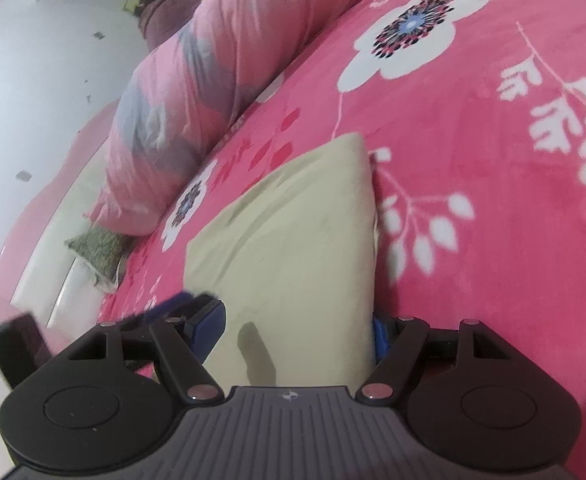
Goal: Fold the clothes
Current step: 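Grasp the bundle edges with both grippers and lift it off the bedspread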
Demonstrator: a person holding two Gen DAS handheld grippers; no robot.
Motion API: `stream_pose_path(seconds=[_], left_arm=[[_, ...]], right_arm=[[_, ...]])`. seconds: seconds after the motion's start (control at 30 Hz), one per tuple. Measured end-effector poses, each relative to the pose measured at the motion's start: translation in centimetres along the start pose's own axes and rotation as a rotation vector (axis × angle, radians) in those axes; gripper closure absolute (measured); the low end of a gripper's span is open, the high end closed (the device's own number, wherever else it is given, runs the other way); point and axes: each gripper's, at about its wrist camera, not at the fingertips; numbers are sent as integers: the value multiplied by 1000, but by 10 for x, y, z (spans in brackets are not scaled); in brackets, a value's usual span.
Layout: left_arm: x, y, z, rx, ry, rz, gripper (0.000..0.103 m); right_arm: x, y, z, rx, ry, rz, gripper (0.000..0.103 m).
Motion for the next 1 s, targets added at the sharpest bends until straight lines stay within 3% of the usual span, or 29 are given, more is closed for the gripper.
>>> stream_pose_path(seconds=[0.27,0.43,0.57,0.63,0.7,0.8,0.93,1.0], left_arm=[[1,0,1,1,4,0,57],[2,0,0,-1,6,-2,57],[1,0,0,0,4,-1,57],[-1,-1,1,8,-5,7,57],[-6,-4,2,23,-29,24,56],[-21,-6,12,44,-98,88,53],[-50,-17,36,89,-166,211,42],[-61,-24,41,75,-179,260,41]], right_arm=[[-5,-16,10,-69,44,64,33],[-3,-11,4,-63,53,34,43],[3,2,-10,-88,100,-9,44],[5,4,-17,-96,119,-18,49],[8,2,-16,-88,121,-11,60],[12,-1,-15,-76,124,0,67],[14,-2,-15,-69,129,1,67],[15,-1,-15,-70,133,-2,68]])
Point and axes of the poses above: each gripper's, at about its wrist camera, not at the fingertips, and z roughly against the way its jaws point, x to its right, y to its top, and after that the axes turned 7 degrees about -z, right-handed
